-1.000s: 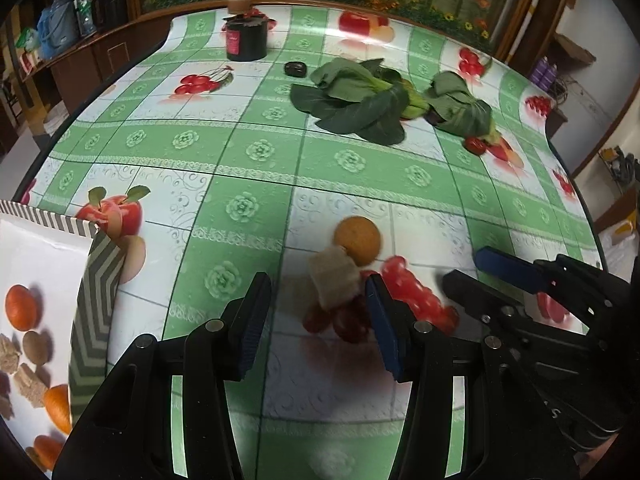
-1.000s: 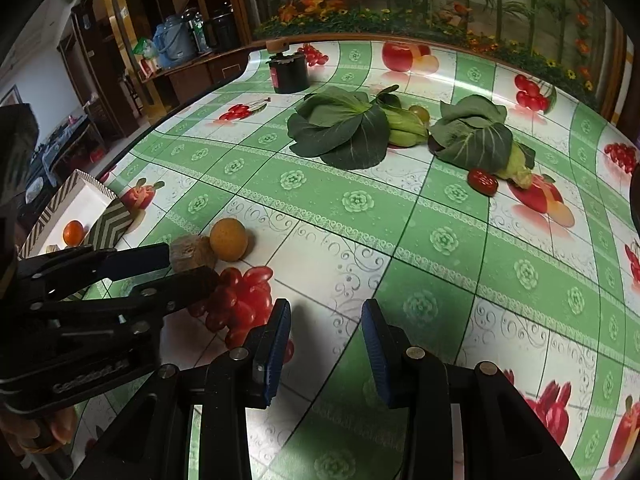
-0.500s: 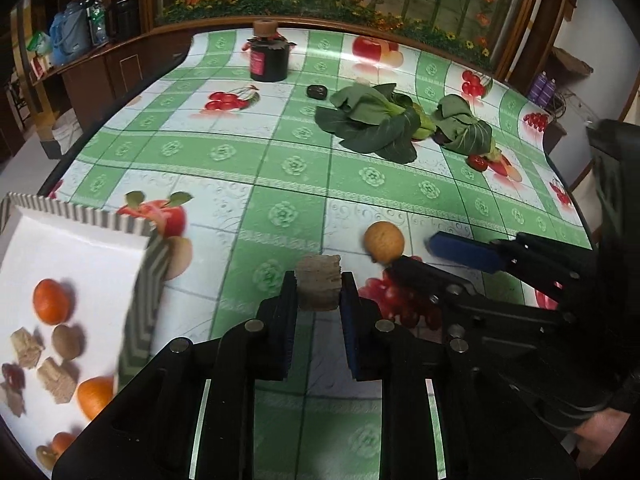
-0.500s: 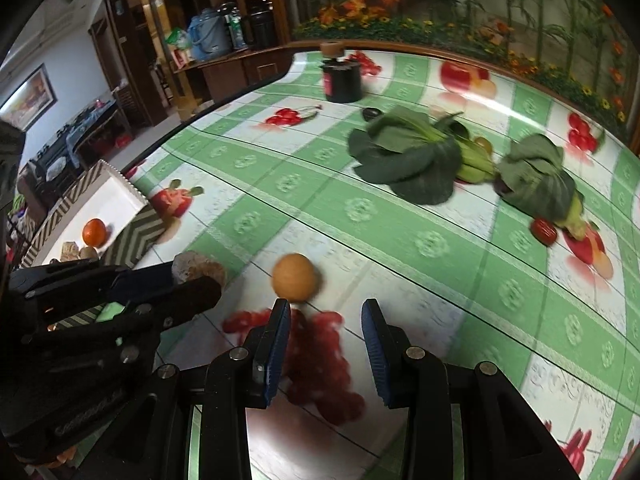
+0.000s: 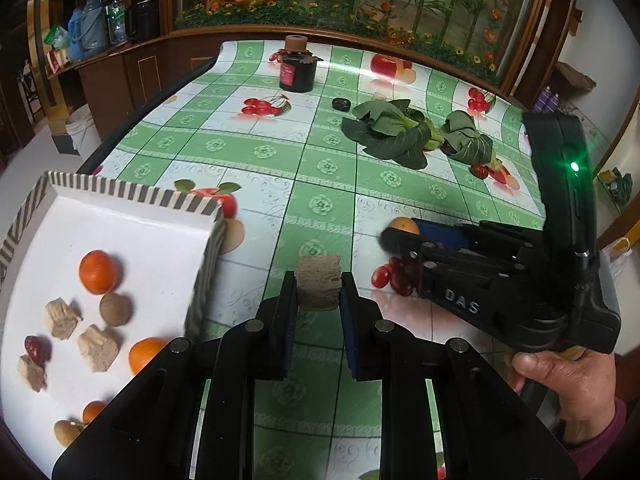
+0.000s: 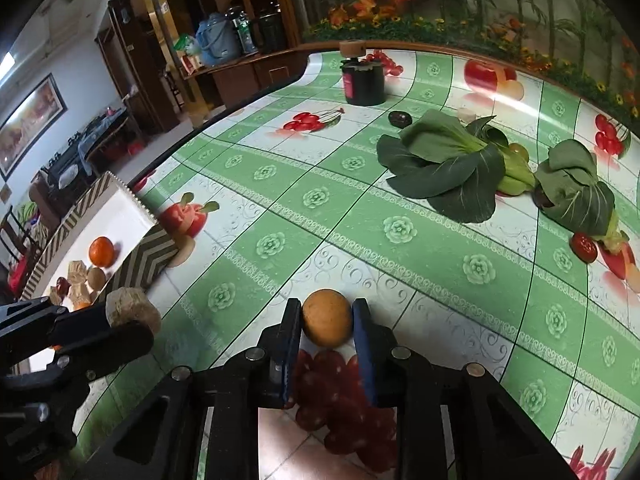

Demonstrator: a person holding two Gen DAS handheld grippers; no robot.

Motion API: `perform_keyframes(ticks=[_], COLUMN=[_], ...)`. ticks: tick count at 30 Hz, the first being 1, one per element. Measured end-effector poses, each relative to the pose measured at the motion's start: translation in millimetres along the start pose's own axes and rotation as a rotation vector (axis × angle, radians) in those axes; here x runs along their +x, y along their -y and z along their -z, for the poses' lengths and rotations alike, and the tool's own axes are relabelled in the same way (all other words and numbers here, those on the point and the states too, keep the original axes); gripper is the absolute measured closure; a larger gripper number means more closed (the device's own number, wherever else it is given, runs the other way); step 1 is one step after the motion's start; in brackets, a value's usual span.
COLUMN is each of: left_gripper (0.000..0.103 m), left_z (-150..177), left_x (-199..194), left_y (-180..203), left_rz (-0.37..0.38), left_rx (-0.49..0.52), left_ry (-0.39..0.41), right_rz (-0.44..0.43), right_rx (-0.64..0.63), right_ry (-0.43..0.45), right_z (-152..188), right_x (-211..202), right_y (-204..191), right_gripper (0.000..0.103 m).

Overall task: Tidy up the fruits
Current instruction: 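Grasp the last beige block with the left tool while the right tool grasps a brown round fruit, then carry the beige block and the brown fruit over the white tray with both tools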

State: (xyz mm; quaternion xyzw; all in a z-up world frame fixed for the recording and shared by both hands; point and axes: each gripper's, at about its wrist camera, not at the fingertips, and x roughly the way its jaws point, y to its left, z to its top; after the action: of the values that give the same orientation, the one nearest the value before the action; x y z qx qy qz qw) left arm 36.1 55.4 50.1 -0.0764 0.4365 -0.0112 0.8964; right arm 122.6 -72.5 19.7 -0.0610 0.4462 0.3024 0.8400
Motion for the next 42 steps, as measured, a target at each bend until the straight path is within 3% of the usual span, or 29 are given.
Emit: perform_keyframes(ticks=[11,22,32,42], left_gripper=[0.084,0.084,0.084,0.084], left_z=[13.8,31.8,49.5,68.6], left_x=[-20.9,-53.2,-78.1,-91.5], left_y=[-11.2,-38.7,-80.2,-135.0], left_rz=[-0.024,-0.065,-0.101,-0.098], left_rx=[-0.004,-0.019,-0.061,-0.136], left_ry=[0.033,0.074,0.091,0.053], right_rz=[-0.021,-0.075,-0.119,-0.156], right_rx=[0.034,-0.038,-0.101,-0.172], right_ry=[0.063,0.096,0.090,0.049], right_z=[17.8,26.0,25.1,18.9], right_x=[-40.2,-59.9,-56.1,-31.3], right_y=[-18.6,-85.1,-139.0,-183.7], right_gripper=[0.078,0.078,0.078,0.078])
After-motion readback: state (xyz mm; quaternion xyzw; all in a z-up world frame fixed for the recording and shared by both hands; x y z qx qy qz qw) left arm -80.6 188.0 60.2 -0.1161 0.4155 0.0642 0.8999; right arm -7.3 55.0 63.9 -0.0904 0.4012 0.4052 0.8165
